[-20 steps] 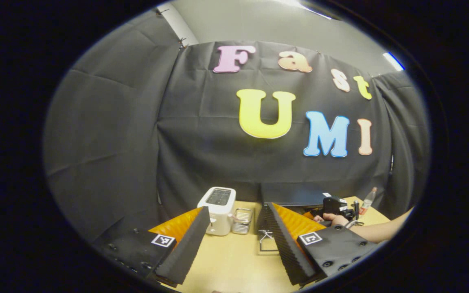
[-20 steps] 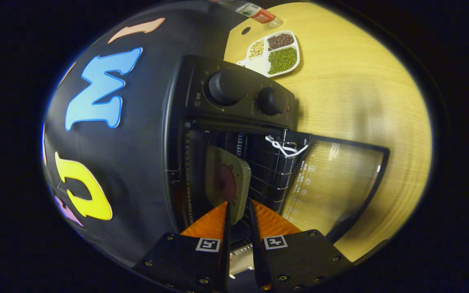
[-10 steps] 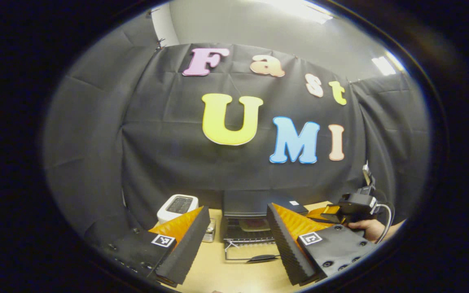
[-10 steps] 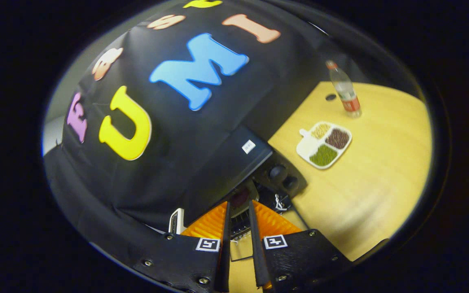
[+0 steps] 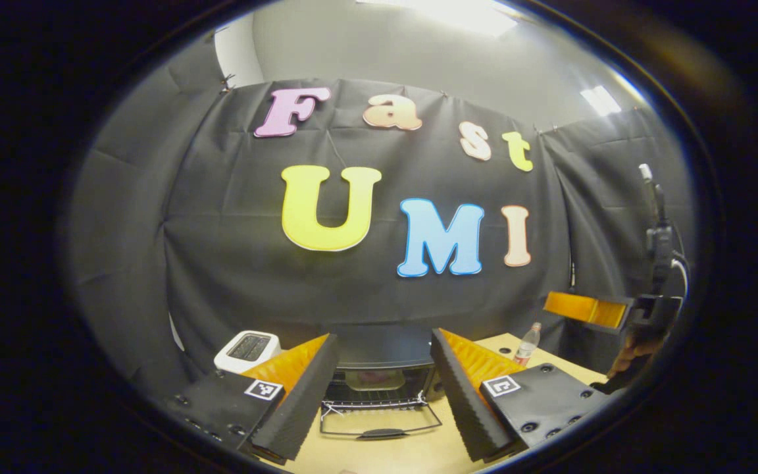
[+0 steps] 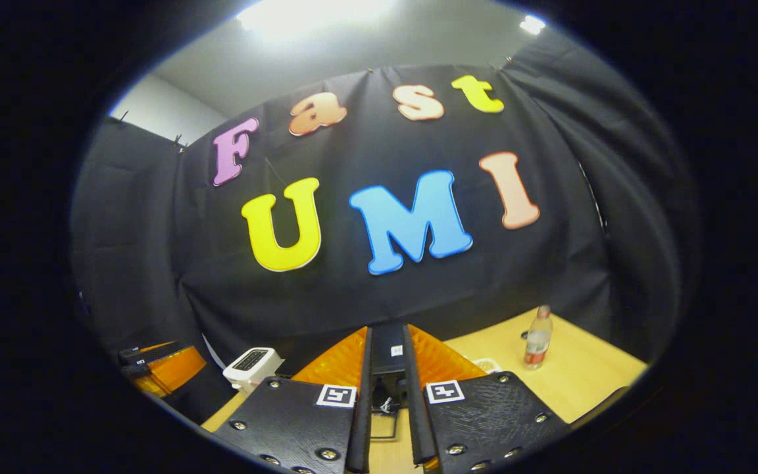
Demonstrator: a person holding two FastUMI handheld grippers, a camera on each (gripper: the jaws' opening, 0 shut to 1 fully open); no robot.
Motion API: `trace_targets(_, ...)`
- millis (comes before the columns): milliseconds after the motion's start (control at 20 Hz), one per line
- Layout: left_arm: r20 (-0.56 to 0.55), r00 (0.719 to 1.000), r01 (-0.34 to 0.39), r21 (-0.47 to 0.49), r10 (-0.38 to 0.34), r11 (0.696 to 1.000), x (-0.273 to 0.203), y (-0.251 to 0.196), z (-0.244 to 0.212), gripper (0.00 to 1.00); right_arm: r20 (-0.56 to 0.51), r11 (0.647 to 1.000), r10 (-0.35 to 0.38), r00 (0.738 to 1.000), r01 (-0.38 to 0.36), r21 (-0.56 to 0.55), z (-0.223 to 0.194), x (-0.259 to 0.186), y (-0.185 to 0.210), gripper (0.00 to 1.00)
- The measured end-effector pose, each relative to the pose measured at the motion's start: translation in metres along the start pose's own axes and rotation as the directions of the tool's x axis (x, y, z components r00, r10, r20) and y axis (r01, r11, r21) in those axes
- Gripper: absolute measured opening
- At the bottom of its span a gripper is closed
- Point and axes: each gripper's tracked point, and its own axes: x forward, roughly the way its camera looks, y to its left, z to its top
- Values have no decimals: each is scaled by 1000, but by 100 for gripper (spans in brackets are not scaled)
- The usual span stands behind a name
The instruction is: Open the electric oven with the left hand, put the food in, and close the electric oven.
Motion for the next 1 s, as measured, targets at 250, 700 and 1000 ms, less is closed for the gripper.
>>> trace_targets(250,-39,999,-21,8,21,1000,18,-23,-15,98,8,997,52,999,-51,-57,8,-15,-12,49)
trace_targets(700,-392,920,-39,-62,11,997,52,-29,-132,95,1,998,53,999,-53,-35,15,6,-52,80)
trace_targets(1000,-617,787,-78,-114,-9,990,57,-25,-230,95,-41,1000,1,999,-2,-14,2,7,-88,81)
